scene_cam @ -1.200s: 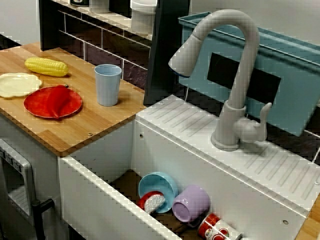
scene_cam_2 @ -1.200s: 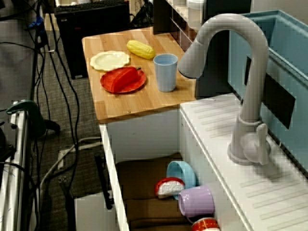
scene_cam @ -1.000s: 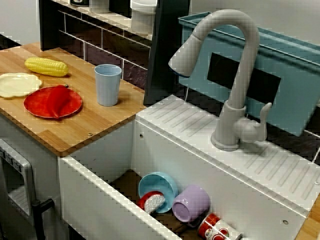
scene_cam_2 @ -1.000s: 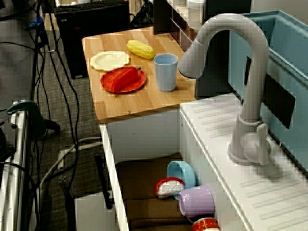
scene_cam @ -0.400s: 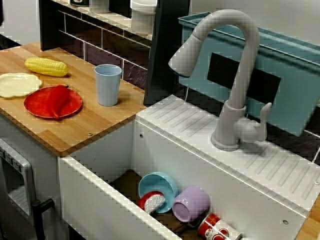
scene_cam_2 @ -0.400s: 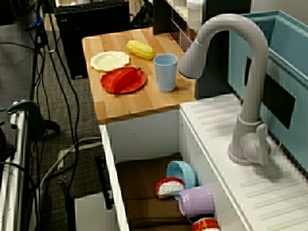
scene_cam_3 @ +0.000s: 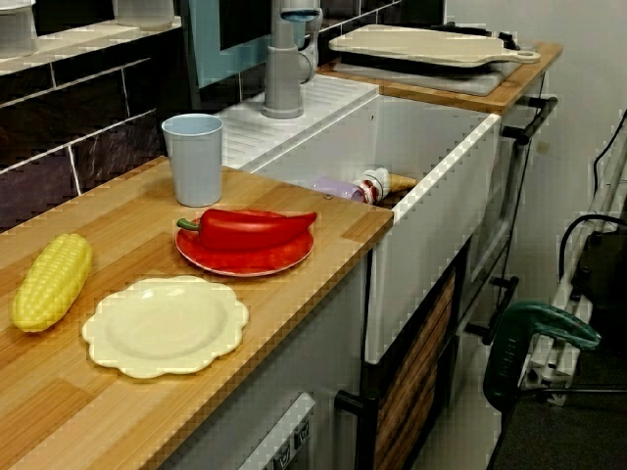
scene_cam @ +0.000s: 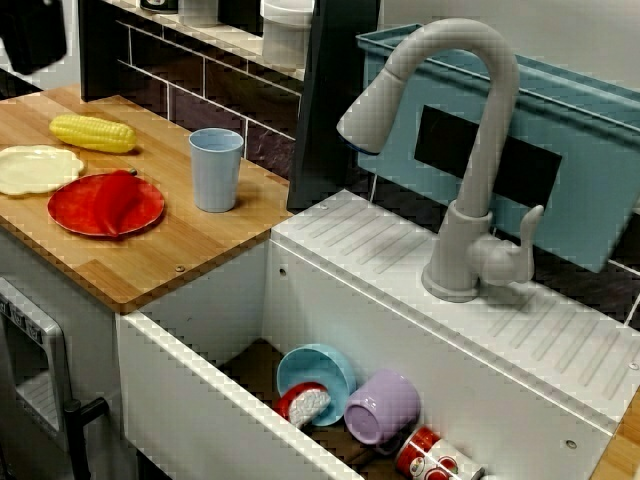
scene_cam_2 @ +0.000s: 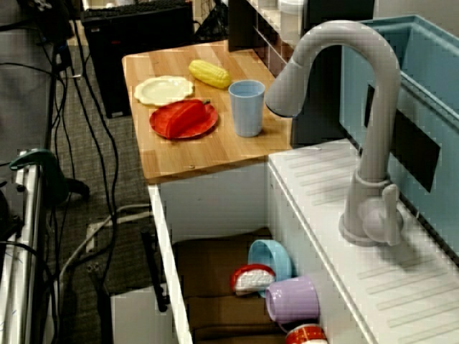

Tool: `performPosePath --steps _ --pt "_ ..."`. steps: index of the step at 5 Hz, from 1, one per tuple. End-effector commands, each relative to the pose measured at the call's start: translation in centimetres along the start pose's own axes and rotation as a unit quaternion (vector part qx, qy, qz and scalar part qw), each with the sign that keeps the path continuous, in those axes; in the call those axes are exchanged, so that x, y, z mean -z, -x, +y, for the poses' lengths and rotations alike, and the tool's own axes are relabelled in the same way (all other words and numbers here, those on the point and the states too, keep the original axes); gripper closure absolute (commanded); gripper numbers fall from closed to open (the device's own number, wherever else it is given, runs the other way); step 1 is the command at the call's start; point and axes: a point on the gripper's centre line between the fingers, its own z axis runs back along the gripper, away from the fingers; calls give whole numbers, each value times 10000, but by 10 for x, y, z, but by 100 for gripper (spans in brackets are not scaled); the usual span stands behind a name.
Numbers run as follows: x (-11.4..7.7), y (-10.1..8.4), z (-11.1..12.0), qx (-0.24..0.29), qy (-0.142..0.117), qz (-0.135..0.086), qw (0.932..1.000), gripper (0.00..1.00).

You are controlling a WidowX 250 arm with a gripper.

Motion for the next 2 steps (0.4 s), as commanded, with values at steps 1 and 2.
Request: performPosePath --steps 1,2 --pt "43 -45 23 -329 -365 -240 9985 0" --pt "59 -61 39 -342 -461 -167 9982 0"
